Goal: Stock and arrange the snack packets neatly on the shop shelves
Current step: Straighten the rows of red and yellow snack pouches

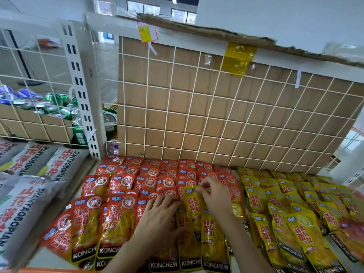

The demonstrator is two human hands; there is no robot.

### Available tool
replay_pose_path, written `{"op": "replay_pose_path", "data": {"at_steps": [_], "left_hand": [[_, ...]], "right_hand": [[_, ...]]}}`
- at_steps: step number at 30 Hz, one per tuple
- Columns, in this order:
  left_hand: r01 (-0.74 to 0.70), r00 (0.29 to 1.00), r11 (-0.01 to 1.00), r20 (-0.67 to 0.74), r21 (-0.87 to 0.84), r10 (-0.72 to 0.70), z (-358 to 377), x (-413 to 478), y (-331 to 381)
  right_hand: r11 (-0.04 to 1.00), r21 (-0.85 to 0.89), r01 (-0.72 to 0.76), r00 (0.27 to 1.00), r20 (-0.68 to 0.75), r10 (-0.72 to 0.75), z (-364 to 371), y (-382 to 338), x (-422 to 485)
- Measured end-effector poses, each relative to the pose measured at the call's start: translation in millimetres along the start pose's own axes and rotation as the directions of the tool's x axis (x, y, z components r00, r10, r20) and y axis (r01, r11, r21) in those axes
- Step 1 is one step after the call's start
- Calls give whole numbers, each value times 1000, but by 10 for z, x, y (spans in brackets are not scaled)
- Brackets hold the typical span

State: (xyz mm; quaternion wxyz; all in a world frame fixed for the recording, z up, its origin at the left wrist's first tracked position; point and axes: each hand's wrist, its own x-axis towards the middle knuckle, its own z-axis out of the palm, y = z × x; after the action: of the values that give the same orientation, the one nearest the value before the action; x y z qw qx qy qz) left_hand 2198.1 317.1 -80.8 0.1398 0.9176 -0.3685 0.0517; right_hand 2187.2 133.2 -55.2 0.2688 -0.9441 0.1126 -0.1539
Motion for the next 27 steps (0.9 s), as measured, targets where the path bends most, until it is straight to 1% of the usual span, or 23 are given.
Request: {"op": "replay_pose_path", "data": {"at_steps": [2, 5, 7, 9, 11, 13, 16, 18, 21, 24, 27], "left_hand": [[1, 1000, 1000, 21, 4, -1, -16, -5, -1], [38, 999, 999, 36, 6, -39, -78, -6, 13], [65, 998, 998, 11, -19, -65, -78, 11, 5], [52, 998, 994, 36, -91, -49, -86, 39, 18], [63, 995, 987, 81, -150, -51, -83, 76, 13], [91, 989, 985, 133, -149, -71, -77, 125, -4], [115, 986, 979, 137, -171, -92, -64, 206, -28], [121, 984, 974, 154, -191, -92, -62, 241, -32], [122, 986, 963, 142, -242, -89, -80, 274, -32], [122, 992, 937, 80, -328, -101, -92, 289, -35], [120, 992, 926, 67, -357, -103, -91, 307, -57]], "right_hand": [[994, 105, -6, 996, -93, 16, -56, -37, 20], [970, 244, -7, 966, -251, 70, -146, -65, 34], [941, 337, -4, 943, -312, 116, -202, -59, 26], [906, 422, 21, 926, -350, 141, -254, -42, -2], [866, 498, 41, 917, -363, 165, -307, -31, -45], [831, 555, 37, 909, -364, 202, -350, -18, -110], [789, 614, 19, 901, -352, 253, -400, 17, -235], [779, 627, 20, 895, -358, 265, -441, 46, -325], [766, 643, 1, 886, -355, 297, -498, 93, -461], [753, 658, -17, 871, -360, 334, -533, 141, -584], [761, 649, -16, 857, -384, 345, -572, 159, -681]]}}
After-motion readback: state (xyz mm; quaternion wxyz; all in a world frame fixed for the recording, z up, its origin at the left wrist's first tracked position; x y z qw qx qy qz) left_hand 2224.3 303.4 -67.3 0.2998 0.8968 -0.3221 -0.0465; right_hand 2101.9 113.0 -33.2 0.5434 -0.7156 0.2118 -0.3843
